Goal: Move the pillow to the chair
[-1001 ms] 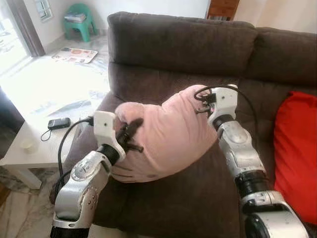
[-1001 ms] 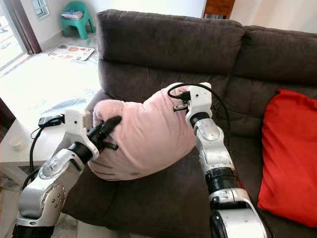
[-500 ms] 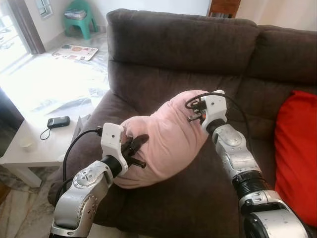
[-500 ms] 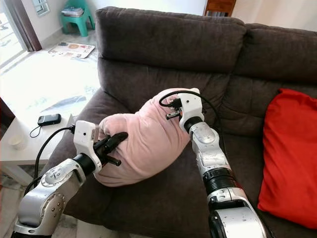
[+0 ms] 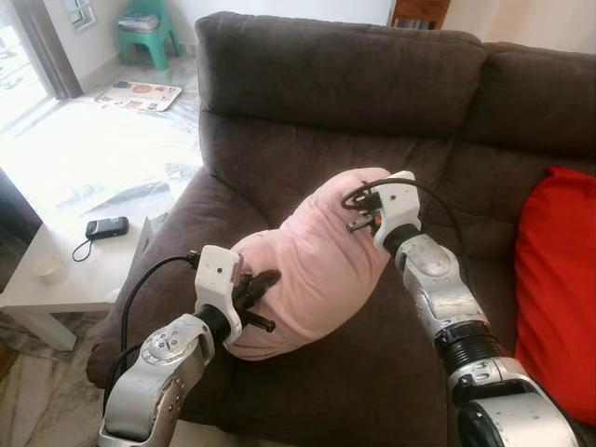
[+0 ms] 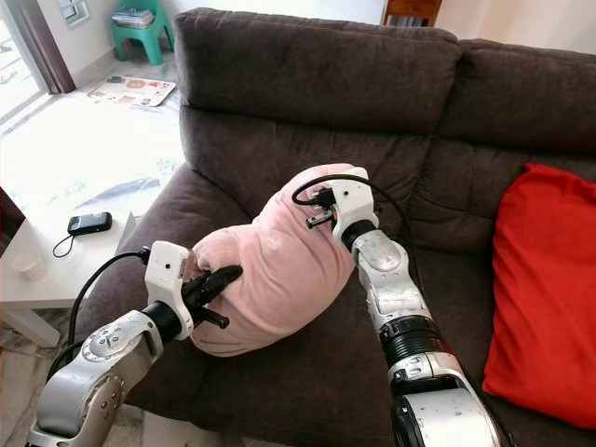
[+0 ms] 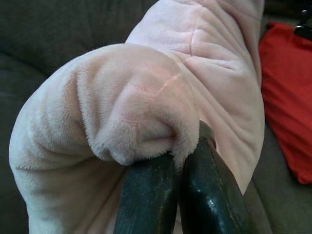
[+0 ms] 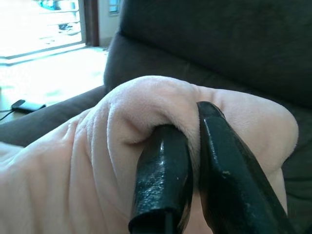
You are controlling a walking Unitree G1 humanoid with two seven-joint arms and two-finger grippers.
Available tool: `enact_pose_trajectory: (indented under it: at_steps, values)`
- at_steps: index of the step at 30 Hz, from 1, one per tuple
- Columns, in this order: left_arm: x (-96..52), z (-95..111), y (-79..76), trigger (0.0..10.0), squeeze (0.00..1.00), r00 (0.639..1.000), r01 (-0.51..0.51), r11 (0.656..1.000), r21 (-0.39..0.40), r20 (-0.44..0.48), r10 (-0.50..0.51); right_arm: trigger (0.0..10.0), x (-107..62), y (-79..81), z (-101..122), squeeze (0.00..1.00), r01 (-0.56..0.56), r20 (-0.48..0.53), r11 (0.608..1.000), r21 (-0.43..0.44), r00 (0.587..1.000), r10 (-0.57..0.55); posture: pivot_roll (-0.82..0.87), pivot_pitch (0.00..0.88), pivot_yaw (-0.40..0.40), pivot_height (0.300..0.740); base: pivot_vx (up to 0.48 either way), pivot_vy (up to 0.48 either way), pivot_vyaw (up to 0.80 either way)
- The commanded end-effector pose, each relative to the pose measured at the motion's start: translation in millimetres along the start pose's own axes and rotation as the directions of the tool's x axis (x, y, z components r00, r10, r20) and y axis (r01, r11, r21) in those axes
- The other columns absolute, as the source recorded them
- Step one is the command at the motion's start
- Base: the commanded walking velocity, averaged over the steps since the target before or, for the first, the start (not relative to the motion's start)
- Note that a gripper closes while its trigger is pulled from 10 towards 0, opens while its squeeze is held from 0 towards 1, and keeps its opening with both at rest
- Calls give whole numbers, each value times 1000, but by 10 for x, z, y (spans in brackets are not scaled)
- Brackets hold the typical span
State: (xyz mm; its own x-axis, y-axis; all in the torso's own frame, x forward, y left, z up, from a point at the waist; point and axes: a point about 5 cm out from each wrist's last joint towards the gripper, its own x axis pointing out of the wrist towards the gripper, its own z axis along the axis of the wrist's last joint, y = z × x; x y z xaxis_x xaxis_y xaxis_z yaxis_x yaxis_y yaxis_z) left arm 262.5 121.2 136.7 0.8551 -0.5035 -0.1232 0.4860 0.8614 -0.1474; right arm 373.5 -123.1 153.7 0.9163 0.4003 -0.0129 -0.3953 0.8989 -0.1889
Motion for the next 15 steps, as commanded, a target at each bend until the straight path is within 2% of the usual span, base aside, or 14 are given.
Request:
enact_pose_trajectory:
  at_steps: [1, 13, 15]
  values:
    - [42, 104, -84, 10000, 0, 998, 34, 999, 27, 59, -35, 10000, 65, 241, 66, 0, -133, 23, 991, -29, 991, 134, 96, 77, -54, 740, 0, 0, 0]
    - [26, 77, -52, 10000, 0, 999, 18, 999, 38, 40, -20, 10000, 42, 269, 11, 20, -172, 4, 985, -28, 985, 173, 100, 71, -58, 740, 0, 0, 0]
    - [25, 74, -48, 10000, 0, 999, 17, 999, 39, 39, -18, 10000, 42, 270, 10, 565, -173, 4, 985, -29, 985, 173, 98, 70, -57, 740, 0, 0, 0]
